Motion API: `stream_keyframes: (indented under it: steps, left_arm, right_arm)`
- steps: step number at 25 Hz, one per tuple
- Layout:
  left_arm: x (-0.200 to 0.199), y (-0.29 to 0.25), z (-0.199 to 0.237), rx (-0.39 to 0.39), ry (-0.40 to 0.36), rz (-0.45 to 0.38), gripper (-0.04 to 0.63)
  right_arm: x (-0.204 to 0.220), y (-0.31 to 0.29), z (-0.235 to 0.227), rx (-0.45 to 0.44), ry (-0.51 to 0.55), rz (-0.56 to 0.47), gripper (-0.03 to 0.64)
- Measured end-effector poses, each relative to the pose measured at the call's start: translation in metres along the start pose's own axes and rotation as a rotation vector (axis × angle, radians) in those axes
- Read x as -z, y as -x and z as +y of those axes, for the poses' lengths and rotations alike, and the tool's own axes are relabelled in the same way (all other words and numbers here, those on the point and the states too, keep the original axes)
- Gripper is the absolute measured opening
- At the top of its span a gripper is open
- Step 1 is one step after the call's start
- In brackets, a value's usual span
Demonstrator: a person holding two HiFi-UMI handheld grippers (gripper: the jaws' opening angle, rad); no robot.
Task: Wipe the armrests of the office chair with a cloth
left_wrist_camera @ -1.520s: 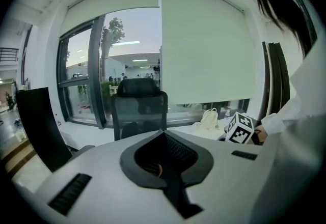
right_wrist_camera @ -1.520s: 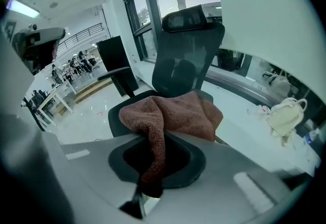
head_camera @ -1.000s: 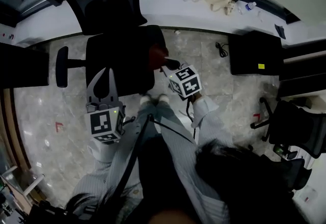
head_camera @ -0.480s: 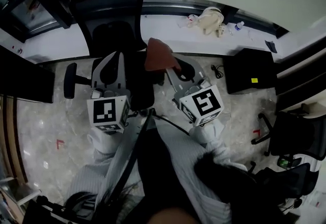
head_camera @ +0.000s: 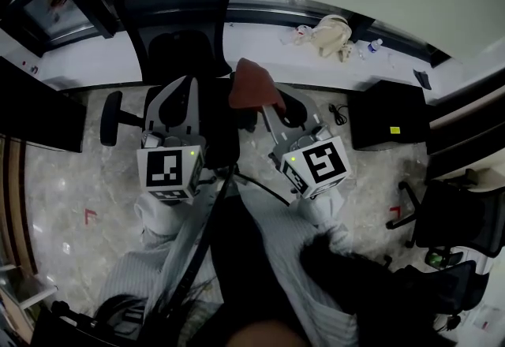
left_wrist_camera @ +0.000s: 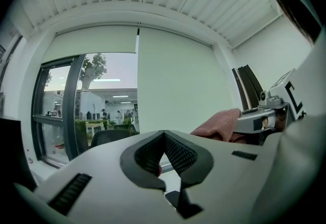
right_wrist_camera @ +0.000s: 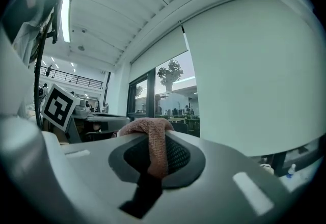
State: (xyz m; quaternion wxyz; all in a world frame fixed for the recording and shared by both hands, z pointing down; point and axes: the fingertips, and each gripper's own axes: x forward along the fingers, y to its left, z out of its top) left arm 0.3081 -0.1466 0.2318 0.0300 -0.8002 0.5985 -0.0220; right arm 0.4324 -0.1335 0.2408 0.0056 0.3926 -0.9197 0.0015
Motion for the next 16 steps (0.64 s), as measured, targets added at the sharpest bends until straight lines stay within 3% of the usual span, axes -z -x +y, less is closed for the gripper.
stream_keyframes:
  steps: [16]
  left_arm:
    - [0.025, 0.023, 0.012, -0.026, 0.012, 0.044, 0.003]
  right_arm:
    - [0.009, 0.000, 0.028, -0.030, -0.016, 0.007, 0.026]
